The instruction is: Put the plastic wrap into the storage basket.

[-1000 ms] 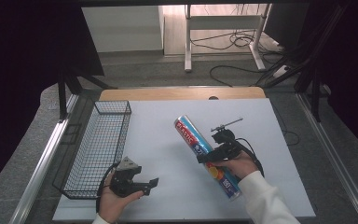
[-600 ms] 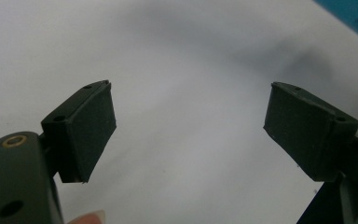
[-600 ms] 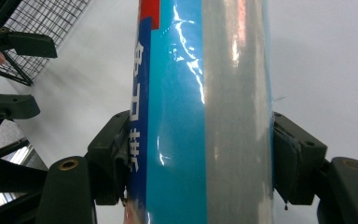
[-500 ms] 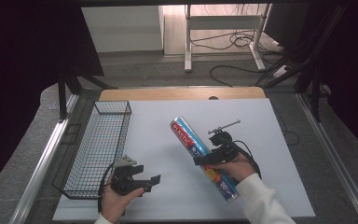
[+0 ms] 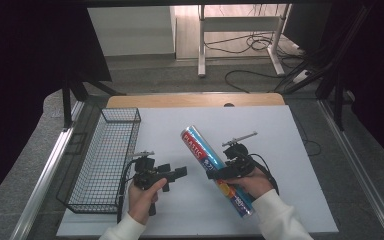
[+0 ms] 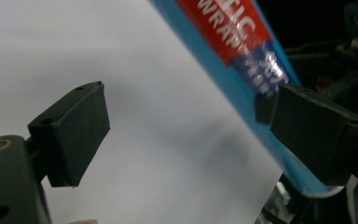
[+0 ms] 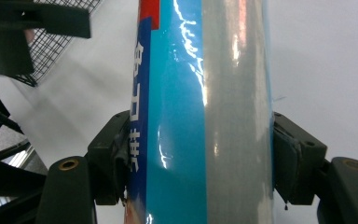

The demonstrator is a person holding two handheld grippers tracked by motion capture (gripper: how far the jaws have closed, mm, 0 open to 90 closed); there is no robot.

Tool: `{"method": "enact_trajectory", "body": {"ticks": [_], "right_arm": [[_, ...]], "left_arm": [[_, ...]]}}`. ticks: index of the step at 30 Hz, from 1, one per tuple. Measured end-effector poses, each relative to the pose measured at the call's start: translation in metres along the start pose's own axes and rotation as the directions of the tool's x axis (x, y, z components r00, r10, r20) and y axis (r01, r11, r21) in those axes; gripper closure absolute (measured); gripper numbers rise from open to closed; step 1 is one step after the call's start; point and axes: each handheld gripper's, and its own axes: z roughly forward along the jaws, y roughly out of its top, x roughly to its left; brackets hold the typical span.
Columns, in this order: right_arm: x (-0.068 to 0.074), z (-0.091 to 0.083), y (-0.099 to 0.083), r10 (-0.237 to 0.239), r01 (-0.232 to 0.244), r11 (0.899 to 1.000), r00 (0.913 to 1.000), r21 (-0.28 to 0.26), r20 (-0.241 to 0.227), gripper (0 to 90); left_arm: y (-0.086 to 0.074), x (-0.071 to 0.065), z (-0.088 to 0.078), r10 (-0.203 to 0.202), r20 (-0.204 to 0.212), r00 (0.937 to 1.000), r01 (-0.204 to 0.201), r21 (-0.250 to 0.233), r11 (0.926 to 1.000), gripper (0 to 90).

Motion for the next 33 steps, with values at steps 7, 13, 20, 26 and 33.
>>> {"method": "enact_trajectory", "body": {"ticks": [7,13,20,26,33], "right_arm": [[0.006,0.004,0.001,-0.014,0.014,1.000,0.9999,-0.011,0.009,32.1],[0.015,0.010,0.003,-0.027,0.027,0.999,0.9996,-0.028,0.001,32.1],[0.024,0.015,0.007,-0.053,0.053,0.998,0.9986,-0.041,0.006,32.1],[0.030,0.017,0.009,-0.069,0.070,0.996,0.9976,-0.052,0.008,32.0],[0.033,0.020,0.012,-0.062,0.064,0.996,0.9975,-0.056,0.033,31.8]], "left_arm": [[0.013,-0.005,0.020,-0.063,0.036,0.9973,0.063,0.011,0.9980,11.2],[0.019,-0.005,0.037,-0.144,0.104,0.9841,0.145,0.001,0.9895,11.1],[0.021,-0.006,0.050,-0.207,0.163,0.9648,0.206,0.018,0.9783,10.7],[0.020,-0.005,0.055,-0.225,0.161,0.9610,0.226,0.015,0.9740,18.6],[0.021,0.001,0.055,-0.294,0.196,0.9354,0.301,-0.009,0.9535,25.4]]}}
